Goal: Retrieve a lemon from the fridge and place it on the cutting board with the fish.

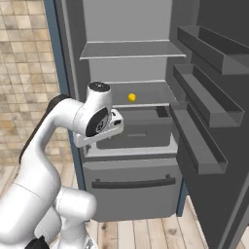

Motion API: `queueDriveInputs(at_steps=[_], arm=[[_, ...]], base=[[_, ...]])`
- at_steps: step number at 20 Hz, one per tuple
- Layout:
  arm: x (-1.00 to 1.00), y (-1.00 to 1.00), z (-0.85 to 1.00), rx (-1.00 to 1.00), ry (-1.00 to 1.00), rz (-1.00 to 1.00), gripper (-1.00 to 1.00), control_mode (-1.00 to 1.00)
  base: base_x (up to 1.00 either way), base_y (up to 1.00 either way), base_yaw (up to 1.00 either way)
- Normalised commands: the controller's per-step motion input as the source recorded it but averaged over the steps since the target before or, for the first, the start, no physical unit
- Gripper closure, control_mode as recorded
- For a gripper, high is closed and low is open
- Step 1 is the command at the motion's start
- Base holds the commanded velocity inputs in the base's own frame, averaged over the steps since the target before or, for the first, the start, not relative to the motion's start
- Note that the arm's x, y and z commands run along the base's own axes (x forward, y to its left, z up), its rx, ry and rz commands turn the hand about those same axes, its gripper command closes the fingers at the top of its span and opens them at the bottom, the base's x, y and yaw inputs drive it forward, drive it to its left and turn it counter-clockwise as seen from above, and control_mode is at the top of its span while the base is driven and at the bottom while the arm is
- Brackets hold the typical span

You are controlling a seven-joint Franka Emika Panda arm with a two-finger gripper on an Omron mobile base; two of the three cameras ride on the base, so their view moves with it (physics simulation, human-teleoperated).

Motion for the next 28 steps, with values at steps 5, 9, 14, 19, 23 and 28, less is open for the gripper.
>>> queueDriveInputs(at_steps=[5, 9, 14, 19, 23, 28], arm=[[0.02, 0.29, 0.0, 0.03, 0.36, -0.7, -1.0, -1.0], [-0.01, 0.24, 0.0, 0.19, 0.34, -0.68, -1.0, -1.0], [-0.08, 0.39, -0.08, 0.0, -0.03, -0.69, -1.0, -1.0], [0.15, 0.31, -0.19, -0.44, -0.06, -0.4, -1.0, -1.0], [0.86, -0.38, -0.02, -0.41, 0.11, -0.04, -1.0, -1.0], [0.96, -0.49, 0.0, -0.44, 0.2, 0.01, -1.0, -1.0]], base=[[0.0, 0.0, 0.0], [0.0, 0.0, 0.0], [0.0, 0.0, 0.0], [0.0, 0.0, 0.0], [0.0, 0.0, 0.0], [0.0, 0.0, 0.0]])
